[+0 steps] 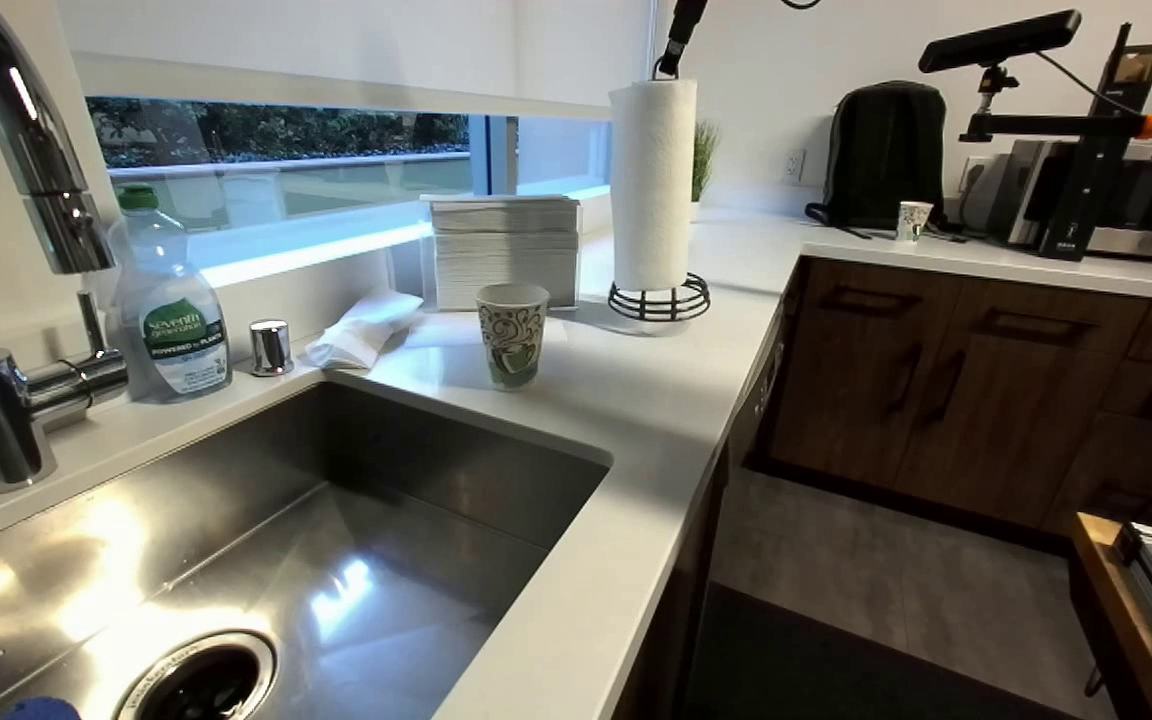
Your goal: Rotate the silver stand.
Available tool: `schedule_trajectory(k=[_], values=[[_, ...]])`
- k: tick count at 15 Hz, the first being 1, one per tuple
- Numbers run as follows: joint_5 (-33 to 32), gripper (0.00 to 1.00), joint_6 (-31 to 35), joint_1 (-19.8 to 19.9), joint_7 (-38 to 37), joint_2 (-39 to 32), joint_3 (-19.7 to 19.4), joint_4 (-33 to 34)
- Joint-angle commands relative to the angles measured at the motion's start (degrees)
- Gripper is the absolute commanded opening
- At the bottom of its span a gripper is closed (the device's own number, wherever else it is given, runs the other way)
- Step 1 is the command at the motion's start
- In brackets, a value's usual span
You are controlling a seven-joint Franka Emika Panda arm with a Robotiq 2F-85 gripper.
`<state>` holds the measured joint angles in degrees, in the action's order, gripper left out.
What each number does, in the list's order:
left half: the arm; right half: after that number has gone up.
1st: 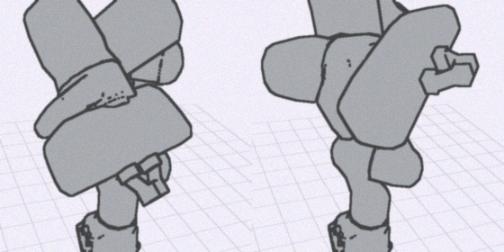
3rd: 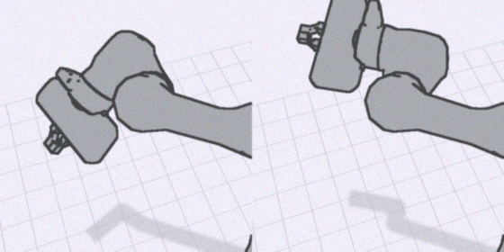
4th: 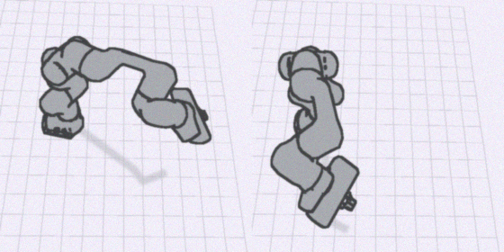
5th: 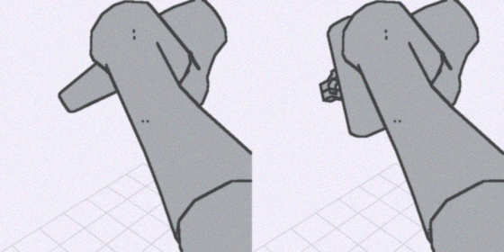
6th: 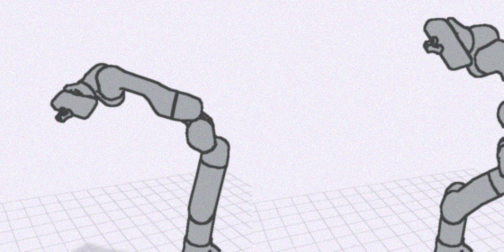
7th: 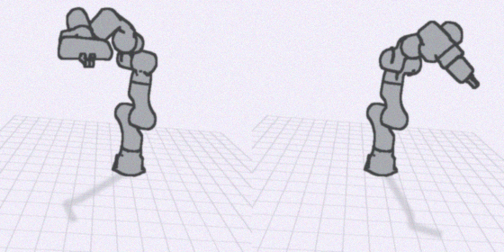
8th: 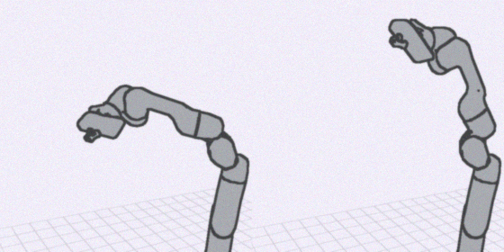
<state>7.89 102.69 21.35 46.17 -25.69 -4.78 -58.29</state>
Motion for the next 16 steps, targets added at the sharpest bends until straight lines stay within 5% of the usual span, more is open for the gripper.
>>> schedule_trajectory(k=[1, 3, 4, 9, 16], values=[[4.09, 0.02, -2.43, 2.21, 10.54, -1.57, 2.75, 4.53], [7.52, 0.02, -4.72, 3.96, 15.72, -2.24, 4.25, 5.50], [4.08, 0.07, -1.22, 1.62, 10.60, -0.61, 2.53, 1.44], [5.98, 0.02, -2.75, 3.14, 14.49, -1.38, 3.61, 2.39], [8.64, 0.02, -3.68, 4.59, 30.70, -4.58, 7.86, 4.35]])
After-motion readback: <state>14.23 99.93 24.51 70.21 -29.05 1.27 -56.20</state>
